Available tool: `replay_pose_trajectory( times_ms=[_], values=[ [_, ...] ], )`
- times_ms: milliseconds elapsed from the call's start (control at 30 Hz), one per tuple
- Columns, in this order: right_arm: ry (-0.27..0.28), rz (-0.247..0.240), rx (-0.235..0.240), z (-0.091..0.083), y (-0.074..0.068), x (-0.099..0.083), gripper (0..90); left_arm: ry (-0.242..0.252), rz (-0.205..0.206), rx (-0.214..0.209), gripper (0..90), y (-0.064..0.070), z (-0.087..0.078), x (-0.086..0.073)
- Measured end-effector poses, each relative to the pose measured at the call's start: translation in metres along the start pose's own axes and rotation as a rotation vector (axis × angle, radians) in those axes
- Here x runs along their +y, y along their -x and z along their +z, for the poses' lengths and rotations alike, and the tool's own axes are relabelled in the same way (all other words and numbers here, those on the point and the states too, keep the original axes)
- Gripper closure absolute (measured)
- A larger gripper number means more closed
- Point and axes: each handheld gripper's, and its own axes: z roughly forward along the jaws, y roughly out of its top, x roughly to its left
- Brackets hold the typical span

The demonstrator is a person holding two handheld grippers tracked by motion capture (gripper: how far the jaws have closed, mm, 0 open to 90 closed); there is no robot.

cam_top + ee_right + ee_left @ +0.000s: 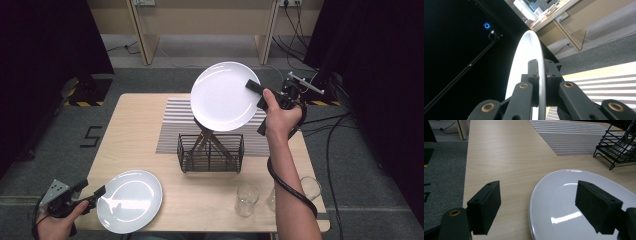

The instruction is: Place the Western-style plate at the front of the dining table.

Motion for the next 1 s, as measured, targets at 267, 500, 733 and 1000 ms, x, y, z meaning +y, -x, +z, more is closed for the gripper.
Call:
replay_pose_trajectory(
  times_ms=[267,500,733,1000],
  values=[
    [0.019,0.012,-0.013,0.001,0.001,0.005,85.4,-0.003,0.002,0.0,19.9,-0.001,0.0,0.0],
    [0.038,0.014,-0.018,0.003,0.004,0.012,85.4,-0.001,-0.001,0.002,19.9,-0.001,-0.001,0.0],
    [0.055,0.012,-0.047,0.004,0.008,0.019,85.4,-0.001,-0.001,0.0,19.9,-0.001,-0.001,-0.001],
    [0.068,0.026,-0.095,0.006,0.019,0.02,85.4,-0.005,0.0,-0.001,19.9,-0.002,-0.001,-0.001]
  ],
)
